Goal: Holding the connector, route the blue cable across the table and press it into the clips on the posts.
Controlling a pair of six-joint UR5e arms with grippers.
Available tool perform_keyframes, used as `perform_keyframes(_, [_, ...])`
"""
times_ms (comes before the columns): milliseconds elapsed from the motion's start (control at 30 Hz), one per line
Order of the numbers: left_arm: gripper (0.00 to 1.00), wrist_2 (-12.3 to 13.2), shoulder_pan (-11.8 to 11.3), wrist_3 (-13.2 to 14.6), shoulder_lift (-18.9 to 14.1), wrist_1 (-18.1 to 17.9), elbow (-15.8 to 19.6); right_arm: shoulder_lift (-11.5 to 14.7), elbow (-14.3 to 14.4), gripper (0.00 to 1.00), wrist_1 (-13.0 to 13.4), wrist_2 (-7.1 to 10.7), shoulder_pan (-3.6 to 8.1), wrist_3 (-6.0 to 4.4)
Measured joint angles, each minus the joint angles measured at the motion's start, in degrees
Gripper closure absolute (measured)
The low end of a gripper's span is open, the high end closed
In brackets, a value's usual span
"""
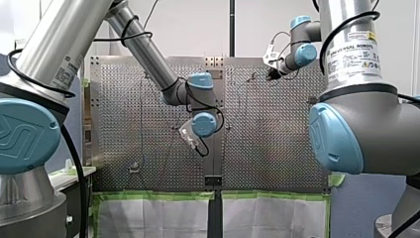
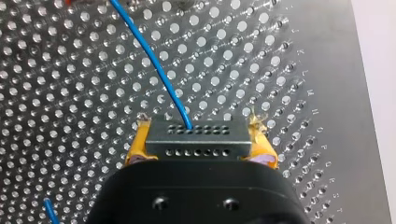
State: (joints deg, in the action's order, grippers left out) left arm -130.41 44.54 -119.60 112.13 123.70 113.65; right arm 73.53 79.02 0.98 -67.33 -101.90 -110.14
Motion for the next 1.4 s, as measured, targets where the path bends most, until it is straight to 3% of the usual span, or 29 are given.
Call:
perform_keyframes(267, [0.00,3.32,-4.26,3.69,0.00,-3.24,4.37,0.00,0.00,1.00,0.00,0.00,-0.08,0.00])
perform_keyframes(600, [0.00,0.47,-9.18,8.60,-0.06,-8.09,9.30,0.00,-0.02,1.00,0.00,-0.01,-0.09,0.05])
perform_keyframes(900, [0.00,1.55,-13.92,13.33,-0.09,-12.44,14.02,0.00,0.00,1.00,-0.08,-0.06,-0.10,0.09])
perform_keyframes(1067, [0.00,3.99,-16.25,16.15,-0.07,-11.21,16.77,0.00,-0.01,1.00,-0.09,-0.15,0.04,0.17])
perform_keyframes(1200, [0.00,5.87,-16.63,17.84,-0.05,-9.54,17.71,0.00,-0.01,1.00,-0.09,-0.17,0.14,0.30])
perform_keyframes(1400, [0.00,7.26,-16.63,18.16,-0.08,-8.66,17.91,0.00,-0.03,1.00,-0.09,-0.18,0.10,0.42])
